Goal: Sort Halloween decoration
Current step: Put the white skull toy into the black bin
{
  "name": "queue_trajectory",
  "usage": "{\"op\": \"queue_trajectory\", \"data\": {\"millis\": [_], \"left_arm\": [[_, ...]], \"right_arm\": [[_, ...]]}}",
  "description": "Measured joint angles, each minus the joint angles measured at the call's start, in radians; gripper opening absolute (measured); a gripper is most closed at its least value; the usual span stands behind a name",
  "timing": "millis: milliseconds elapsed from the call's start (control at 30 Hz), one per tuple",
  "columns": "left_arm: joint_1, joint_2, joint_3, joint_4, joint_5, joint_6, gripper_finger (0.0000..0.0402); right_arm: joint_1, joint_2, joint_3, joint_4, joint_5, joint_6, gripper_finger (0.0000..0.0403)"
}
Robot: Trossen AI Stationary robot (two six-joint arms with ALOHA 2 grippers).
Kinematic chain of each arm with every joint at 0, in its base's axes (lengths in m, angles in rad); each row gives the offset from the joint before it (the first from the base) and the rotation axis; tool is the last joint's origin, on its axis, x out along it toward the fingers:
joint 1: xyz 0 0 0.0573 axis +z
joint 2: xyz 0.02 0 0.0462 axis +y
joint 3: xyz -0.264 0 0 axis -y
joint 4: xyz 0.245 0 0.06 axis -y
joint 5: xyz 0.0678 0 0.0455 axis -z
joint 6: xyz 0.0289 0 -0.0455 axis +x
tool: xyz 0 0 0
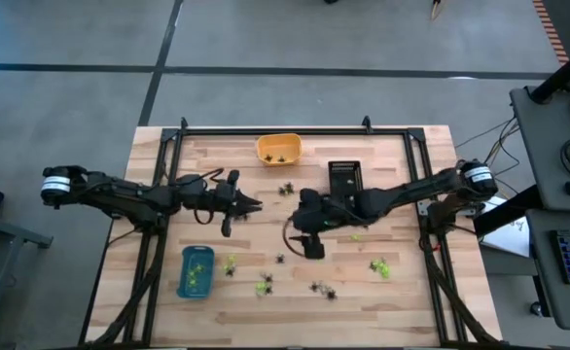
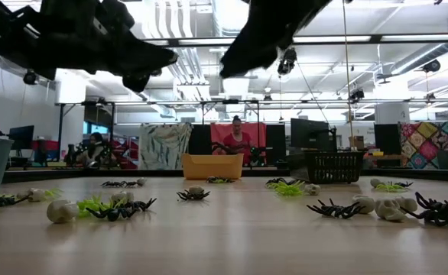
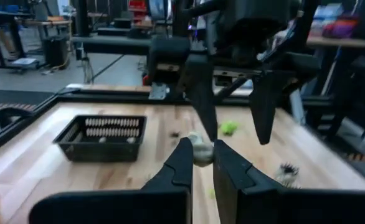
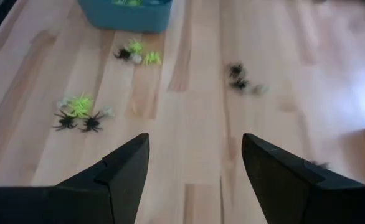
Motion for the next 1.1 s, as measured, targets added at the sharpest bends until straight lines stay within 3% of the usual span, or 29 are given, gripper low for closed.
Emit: {"op": "queue_trajectory", "data": {"millis": [300,433,700,800,933,1100], "left_arm": [[-0.003,0.145,0.0,0.217,0.105,-0.089,0.0003],[-0.004,0.217,0.017,0.299,0.132,-0.111,0.0003],[-0.015,0.371,0.148,0.303,0.253,-0.118,0.0003],[-0.011,0.422,0.201,0.304,0.256,-0.116,0.0003],[0.012,0.488,0.286,0.282,0.255,-0.089,0.0003],[0.037,0.602,0.426,0.203,0.238,-0.024,0.0003]], "right_arm": [[0.122,-0.058,-0.001,0.001,0.352,-0.097,0.0246],[0.122,-0.055,-0.001,0.003,0.367,-0.104,0.0246],[0.121,-0.053,-0.002,0.033,0.396,-0.195,0.0246],[0.122,-0.065,-0.002,-0.037,0.456,-0.195,0.0241],[0.128,-0.146,-0.002,-0.233,0.563,-0.069,0.0228],[0.126,-0.29,-0.049,-0.33,0.576,0.066,0.0219]]}}
